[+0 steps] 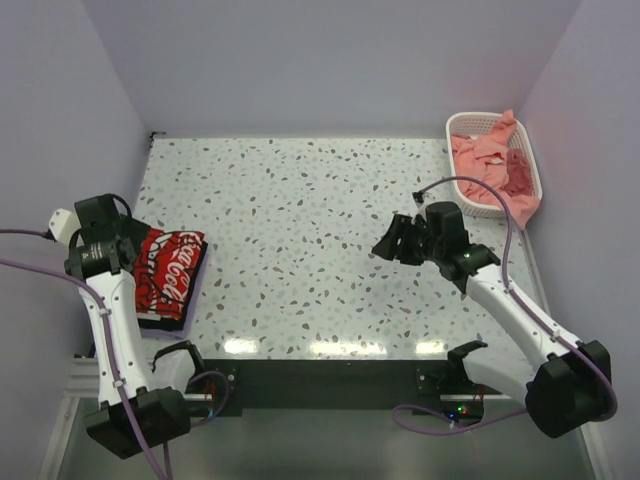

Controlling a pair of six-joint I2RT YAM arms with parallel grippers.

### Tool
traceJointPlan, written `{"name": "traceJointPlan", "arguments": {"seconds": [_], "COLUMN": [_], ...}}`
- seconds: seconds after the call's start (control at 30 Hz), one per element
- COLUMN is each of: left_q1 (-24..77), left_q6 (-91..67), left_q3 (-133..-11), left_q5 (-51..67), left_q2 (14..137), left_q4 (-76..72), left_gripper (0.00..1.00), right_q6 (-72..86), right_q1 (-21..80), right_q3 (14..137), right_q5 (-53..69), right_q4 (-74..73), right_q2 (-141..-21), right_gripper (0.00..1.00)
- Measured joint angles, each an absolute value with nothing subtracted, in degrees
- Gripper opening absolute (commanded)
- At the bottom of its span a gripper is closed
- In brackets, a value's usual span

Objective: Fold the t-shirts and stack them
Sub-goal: Neatly place the folded tshirt to the corner, then reset both grippers

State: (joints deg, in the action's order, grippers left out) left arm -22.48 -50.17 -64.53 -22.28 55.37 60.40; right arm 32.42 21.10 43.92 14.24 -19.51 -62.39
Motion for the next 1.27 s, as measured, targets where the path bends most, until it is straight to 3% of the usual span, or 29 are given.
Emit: {"name": "traceJointPlan", "arguments": {"seconds": [0.23,0.47,0.77,0.97,1.27], "left_q1": [-19.0,7.3,33.2,39.7,40.0], "left_q6": [-46.9,-50.5,-49.3,-45.3,-41.7], "left_q3": [-55.6,-52.0,-53.5,-53.9,-56.4], "left_q5": [-10.7,-11.9,-12.2,-7.2,-5.9], "left_q2": [49.8,53.7,72.5,77.4,78.5], "left_q4": [48.4,38.7,27.6,21.9,21.0], "left_gripper": [1.0,1.0,1.0,1.0,1.0], "right_q6": [31.8,31.3,29.8,29.1,27.4], "right_q1": [21.1,21.1,21.1,21.1,21.1], "right_q3": [43.9,45.1,47.6,47.6,47.6], "right_q5": [14.2,14.0,9.1,4.6,0.3], "right_q4": [-20.6,-22.3,-23.9,-25.3,-25.7], "right_q2": [-59.9,-59.8,-58.8,-58.7,-58.7], "right_gripper": [0.58,0.58,0.6,0.61,0.6]}}
